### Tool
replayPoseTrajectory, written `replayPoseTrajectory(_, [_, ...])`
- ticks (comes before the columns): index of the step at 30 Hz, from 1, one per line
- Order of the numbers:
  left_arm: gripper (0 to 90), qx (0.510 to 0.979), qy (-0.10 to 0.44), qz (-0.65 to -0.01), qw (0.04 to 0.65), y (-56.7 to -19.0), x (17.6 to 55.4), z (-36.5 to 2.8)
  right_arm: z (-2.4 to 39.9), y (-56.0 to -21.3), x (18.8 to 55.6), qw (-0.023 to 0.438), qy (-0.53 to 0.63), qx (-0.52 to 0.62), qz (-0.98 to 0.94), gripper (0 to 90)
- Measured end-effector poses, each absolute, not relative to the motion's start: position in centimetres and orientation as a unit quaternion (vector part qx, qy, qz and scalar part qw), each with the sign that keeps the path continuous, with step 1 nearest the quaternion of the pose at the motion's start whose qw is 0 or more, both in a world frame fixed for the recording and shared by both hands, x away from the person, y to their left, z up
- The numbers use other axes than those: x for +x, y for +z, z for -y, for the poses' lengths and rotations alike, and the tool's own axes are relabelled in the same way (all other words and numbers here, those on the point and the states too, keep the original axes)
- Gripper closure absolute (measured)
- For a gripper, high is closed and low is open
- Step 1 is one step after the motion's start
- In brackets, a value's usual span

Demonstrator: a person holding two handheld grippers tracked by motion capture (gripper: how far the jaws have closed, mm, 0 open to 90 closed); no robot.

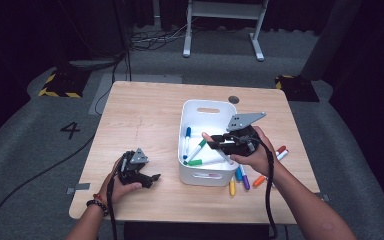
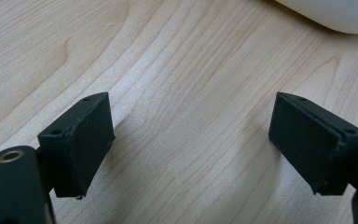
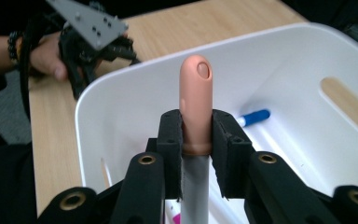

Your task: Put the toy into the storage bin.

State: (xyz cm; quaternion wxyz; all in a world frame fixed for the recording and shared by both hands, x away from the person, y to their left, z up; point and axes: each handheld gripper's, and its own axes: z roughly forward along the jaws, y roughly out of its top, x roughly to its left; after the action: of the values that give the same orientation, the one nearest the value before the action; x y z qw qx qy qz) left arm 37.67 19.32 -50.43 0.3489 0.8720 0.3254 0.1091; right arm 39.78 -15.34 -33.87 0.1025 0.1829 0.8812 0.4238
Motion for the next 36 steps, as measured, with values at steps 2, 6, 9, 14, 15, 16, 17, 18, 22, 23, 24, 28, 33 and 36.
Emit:
replayPoseTrajectory(2, [14.2, 0.872, 0.109, -0.325, 0.349, -50.4, 37.7, -19.3, 15.4, -34.5, 40.1, 0.085, 0.409, 0.174, -0.892, 74.7])
replayPoseTrajectory(6, [14.2, 0.872, 0.109, -0.325, 0.35, -50.4, 37.7, -19.3, 15.3, -36.0, 40.8, 0.058, 0.367, 0.135, -0.918, 74.7])
replayPoseTrajectory(9, [14.2, 0.872, 0.109, -0.325, 0.35, -50.4, 37.7, -19.3, 14.9, -37.0, 41.0, 0.044, 0.342, 0.125, -0.93, 74.7])
replayPoseTrajectory(14, [14.2, 0.872, 0.109, -0.325, 0.349, -50.4, 37.7, -19.3, 14.2, -37.6, 40.8, 0.033, 0.322, 0.103, -0.941, 74.6])
replayPoseTrajectory(15, [14.2, 0.872, 0.109, -0.325, 0.349, -50.4, 37.7, -19.3, 14.1, -37.5, 40.7, 0.035, 0.318, 0.101, -0.942, 74.6])
replayPoseTrajectory(16, [14.2, 0.872, 0.109, -0.325, 0.349, -50.4, 37.7, -19.3, 14.0, -37.5, 40.6, 0.036, 0.312, 0.097, -0.944, 74.6])
replayPoseTrajectory(17, [14.2, 0.872, 0.109, -0.325, 0.349, -50.4, 37.7, -19.3, 13.9, -37.5, 40.6, 0.033, 0.309, 0.096, -0.946, 74.5])
replayPoseTrajectory(18, [14.2, 0.872, 0.109, -0.325, 0.35, -50.4, 37.7, -19.3, 13.9, -37.4, 40.5, 0.034, 0.303, 0.093, -0.948, 74.5])
replayPoseTrajectory(22, [14.2, 0.872, 0.109, -0.325, 0.35, -50.4, 37.7, -19.3, 13.6, -37.3, 40.6, 0.035, 0.283, 0.087, -0.955, 74.5])
replayPoseTrajectory(23, [14.2, 0.872, 0.109, -0.325, 0.349, -50.4, 37.7, -19.3, 13.5, -37.3, 40.6, 0.038, 0.278, 0.087, -0.956, 74.4])
replayPoseTrajectory(24, [14.2, 0.872, 0.108, -0.325, 0.349, -50.4, 37.7, -19.3, 13.5, -37.3, 40.5, 0.036, 0.274, 0.086, -0.957, 74.4])
replayPoseTrajectory(28, [14.1, 0.872, 0.109, -0.325, 0.35, -50.4, 37.7, -19.3, 13.2, -37.5, 40.5, 0.035, 0.264, 0.081, -0.96, 73.9])
replayPoseTrajectory(33, [14.1, 0.872, 0.108, -0.325, 0.35, -50.4, 37.7, -19.3, 13.2, -37.8, 40.6, 0.036, 0.259, 0.08, -0.962, 68.8])
replayPoseTrajectory(36, [14.1, 0.872, 0.109, -0.325, 0.35, -50.4, 37.7, -19.3, 13.5, -37.6, 40.5, 0.041, 0.264, 0.093, -0.959, 66.6])
